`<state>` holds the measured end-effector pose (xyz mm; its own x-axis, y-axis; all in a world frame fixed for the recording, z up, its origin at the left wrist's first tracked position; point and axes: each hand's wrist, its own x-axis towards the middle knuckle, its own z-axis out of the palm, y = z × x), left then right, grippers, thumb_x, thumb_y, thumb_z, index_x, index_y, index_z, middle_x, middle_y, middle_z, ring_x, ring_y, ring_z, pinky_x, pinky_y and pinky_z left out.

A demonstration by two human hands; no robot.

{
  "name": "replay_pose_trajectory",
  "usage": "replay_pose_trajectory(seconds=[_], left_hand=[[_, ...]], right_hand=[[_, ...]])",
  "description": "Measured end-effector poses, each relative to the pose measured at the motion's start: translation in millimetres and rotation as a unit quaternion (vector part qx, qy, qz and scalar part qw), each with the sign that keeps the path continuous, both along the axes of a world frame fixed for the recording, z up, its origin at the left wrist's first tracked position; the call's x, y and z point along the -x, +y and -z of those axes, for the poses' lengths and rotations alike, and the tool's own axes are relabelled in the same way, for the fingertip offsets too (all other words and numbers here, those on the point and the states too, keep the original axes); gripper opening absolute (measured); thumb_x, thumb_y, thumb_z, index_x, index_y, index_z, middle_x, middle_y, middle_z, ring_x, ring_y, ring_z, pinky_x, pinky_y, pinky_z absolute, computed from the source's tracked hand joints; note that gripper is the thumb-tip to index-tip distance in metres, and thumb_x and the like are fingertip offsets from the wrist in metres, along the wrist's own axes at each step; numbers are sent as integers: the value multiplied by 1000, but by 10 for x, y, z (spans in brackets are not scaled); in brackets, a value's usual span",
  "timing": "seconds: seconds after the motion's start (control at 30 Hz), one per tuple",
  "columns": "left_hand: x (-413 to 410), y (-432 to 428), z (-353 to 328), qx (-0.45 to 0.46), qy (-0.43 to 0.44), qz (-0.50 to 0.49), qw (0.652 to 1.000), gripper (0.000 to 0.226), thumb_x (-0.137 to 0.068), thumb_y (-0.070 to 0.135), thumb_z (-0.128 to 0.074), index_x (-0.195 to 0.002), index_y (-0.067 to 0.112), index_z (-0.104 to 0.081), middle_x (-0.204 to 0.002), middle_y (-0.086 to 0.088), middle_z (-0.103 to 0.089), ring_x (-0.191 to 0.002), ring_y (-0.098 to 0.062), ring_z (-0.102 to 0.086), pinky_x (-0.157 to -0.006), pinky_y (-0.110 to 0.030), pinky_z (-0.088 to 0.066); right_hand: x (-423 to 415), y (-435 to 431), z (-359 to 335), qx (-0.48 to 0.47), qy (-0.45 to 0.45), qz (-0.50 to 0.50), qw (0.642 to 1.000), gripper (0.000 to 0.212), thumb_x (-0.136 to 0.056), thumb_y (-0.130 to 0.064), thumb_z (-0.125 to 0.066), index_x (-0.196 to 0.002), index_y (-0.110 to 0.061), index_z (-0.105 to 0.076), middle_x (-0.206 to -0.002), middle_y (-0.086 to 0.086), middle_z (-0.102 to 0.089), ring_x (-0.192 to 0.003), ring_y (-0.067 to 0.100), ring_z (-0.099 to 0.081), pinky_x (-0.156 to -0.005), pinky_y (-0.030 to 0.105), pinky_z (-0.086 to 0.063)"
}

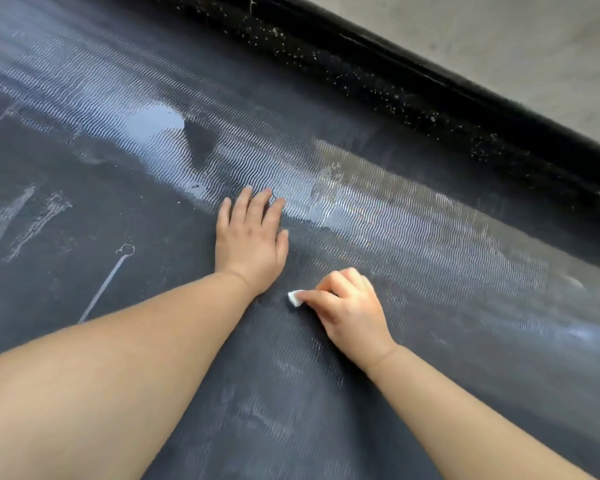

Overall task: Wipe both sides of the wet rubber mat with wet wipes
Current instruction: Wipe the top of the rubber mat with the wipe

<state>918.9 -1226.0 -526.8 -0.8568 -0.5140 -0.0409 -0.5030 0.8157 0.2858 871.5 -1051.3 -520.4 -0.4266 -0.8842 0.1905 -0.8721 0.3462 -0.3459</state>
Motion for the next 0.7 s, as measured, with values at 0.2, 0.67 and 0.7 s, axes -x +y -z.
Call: replay_pose_trajectory(seconds=[0.2,0.67,0.7], left_hand=[[279,-14,309,46,-46,-68,996,59,-93,43,-26,-149,25,-24,-158,0,-16,-145,-26,-6,-115,-46,2],[269,8,145,19,-12,-85,996,58,-86,38,-37,-139,18,-46,-150,-5,-36,-142,-29,-23,-115,-48,-11],[266,10,136,17,-9,-85,996,57,-86,37,-37,-138,18,-47,-149,-6,-37,-142,-29,-24,-115,-49,-12]], right_hand=[[703,-253,13,-2,-16,4,1000,14,-77,-11,-72,-88,-20,-76,-75,7,-59,-68,28,-54,-61,33,-47],[657,-587,104,51,-57,25,997,18,-83,-6,-65,-99,-9,-73,-71,14,-51,-60,30,-51,-54,39,-45],[628,-536,94,38,-63,-15,997,20,-82,-6,-65,-101,-10,-72,-70,12,-51,-58,29,-51,-52,39,-45]])
